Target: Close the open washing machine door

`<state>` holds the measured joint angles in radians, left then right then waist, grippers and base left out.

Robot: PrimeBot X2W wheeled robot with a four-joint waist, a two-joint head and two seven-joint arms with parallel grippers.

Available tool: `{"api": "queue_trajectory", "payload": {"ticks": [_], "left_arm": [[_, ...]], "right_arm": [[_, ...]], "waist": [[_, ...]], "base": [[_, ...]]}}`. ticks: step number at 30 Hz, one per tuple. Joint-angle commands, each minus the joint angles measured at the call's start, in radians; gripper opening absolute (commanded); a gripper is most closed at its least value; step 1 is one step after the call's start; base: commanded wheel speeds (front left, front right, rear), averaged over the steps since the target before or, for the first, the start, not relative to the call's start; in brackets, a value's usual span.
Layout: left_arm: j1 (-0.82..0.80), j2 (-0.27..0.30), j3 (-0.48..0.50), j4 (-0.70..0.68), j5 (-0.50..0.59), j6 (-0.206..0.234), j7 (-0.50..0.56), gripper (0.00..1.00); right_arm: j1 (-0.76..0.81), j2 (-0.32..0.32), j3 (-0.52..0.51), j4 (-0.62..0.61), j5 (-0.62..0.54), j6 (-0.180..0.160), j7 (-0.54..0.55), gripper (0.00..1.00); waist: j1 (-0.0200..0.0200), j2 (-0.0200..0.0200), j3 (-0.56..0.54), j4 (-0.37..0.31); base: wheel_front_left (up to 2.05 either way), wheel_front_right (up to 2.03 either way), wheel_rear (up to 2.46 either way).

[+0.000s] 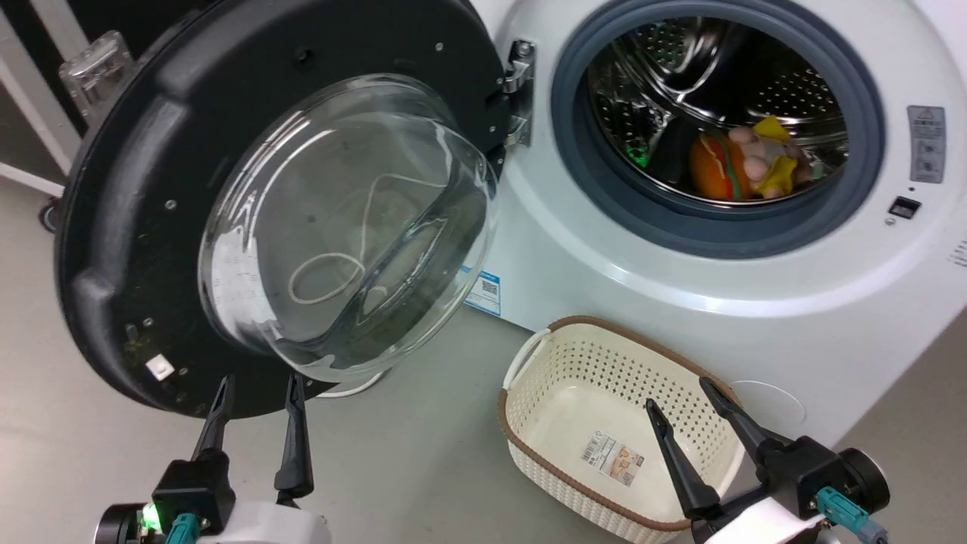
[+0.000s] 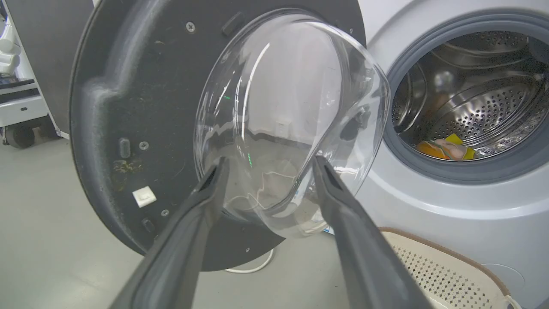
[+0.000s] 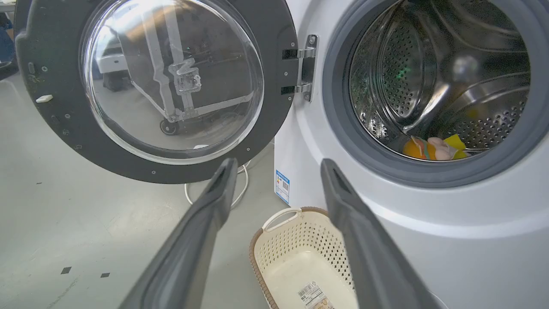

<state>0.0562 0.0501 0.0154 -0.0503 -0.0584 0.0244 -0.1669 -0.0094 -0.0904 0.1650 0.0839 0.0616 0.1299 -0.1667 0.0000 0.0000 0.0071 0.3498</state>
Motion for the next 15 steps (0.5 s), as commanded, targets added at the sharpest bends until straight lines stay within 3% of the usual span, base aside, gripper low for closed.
{"api": "queue_trajectory", "payload": {"ticks": [1,2,3,4,10,15], "left_arm": [[0.016,0.0,0.003,0.002,-0.012,0.001,-0.011,1.0],[0.016,0.0,0.003,0.002,-0.012,0.001,-0.011,1.0],[0.018,0.0,0.001,0.002,-0.019,0.0,-0.015,0.04],[0.019,0.0,0.0,0.002,-0.023,-0.001,-0.017,0.0],[0.01,0.0,0.009,-0.035,-0.054,-0.005,-0.028,0.0],[-0.027,0.0,0.067,-0.089,-0.091,-0.038,-0.038,0.0]], "right_arm": [[0.003,-0.006,0.006,0.003,0.004,0.001,-0.011,1.0],[0.003,-0.006,0.006,0.003,0.004,0.001,-0.011,1.0],[0.007,-0.007,0.008,0.004,0.005,0.001,-0.016,1.0],[0.008,-0.008,0.008,0.005,0.005,0.001,-0.018,1.0],[0.014,-0.013,0.005,0.006,0.005,0.001,-0.028,1.0],[0.02,-0.017,-0.009,0.0,0.001,0.001,-0.039,1.0]], "waist": [[0.0,0.0,0.001,0.011],[0.0,0.0,0.001,0.011],[0.0,0.0,0.001,0.02],[0.0,0.0,0.002,0.024],[0.0,0.0,0.011,0.046],[0.0,0.0,0.028,0.066]], "base": [[0.0,0.0,0.0],[0.0,0.0,0.0],[0.0,0.0,0.0],[0.0,0.0,0.0],[0.0,0.0,0.0],[0.0,0.0,0.0]]}}
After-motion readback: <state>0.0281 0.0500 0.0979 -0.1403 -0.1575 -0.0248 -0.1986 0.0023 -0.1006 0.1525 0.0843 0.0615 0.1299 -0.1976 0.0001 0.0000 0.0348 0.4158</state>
